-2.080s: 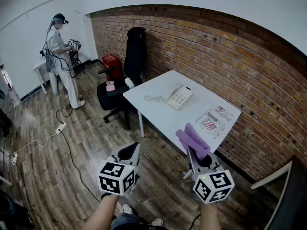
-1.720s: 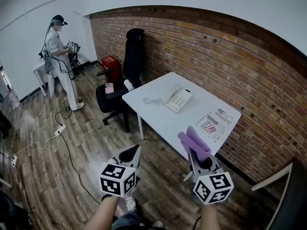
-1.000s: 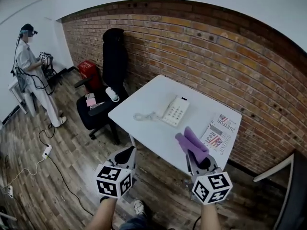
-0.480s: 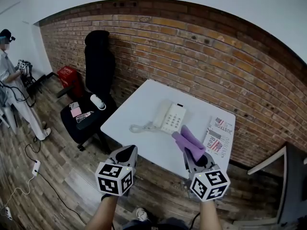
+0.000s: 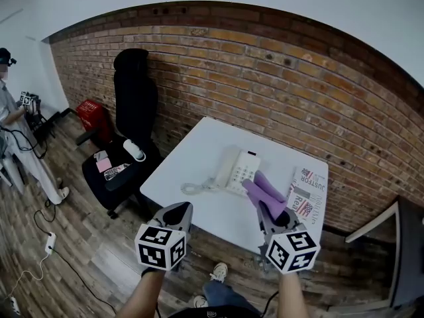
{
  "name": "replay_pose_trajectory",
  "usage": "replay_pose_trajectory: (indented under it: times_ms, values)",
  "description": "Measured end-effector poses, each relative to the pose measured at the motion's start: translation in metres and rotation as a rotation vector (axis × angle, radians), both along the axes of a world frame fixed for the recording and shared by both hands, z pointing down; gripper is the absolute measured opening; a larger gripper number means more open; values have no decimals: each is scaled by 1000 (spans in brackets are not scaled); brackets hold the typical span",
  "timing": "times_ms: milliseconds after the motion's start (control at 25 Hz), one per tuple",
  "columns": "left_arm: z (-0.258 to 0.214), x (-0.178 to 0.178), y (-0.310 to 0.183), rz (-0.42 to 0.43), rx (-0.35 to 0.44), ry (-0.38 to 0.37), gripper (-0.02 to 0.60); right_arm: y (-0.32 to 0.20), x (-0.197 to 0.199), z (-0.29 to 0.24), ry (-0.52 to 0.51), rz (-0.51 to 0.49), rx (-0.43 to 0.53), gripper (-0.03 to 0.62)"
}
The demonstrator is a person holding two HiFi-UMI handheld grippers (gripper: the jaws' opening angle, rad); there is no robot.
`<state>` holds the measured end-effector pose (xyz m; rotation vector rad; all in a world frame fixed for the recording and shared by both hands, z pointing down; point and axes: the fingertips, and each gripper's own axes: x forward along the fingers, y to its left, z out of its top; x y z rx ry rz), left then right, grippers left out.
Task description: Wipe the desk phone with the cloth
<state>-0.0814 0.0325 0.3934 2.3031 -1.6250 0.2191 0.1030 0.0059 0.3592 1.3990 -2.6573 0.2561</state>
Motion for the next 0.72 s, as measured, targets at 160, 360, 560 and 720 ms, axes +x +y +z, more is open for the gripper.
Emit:
replay_pose_trajectory:
  times_ms: [160, 360, 560, 720]
  values:
    - [8, -4, -21, 10, -10, -6, 5, -24, -1, 8, 5, 14, -4, 44]
    - [18, -6, -57, 33, -29, -14, 5, -60, 0, 22, 17, 40, -26, 44]
    - [30, -3, -112, 68, -53, -25, 5, -110, 3, 42, 31, 67, -60, 44]
    - [34, 4, -161, 99, -72, -35, 5, -158, 9, 56, 48, 92, -93, 44]
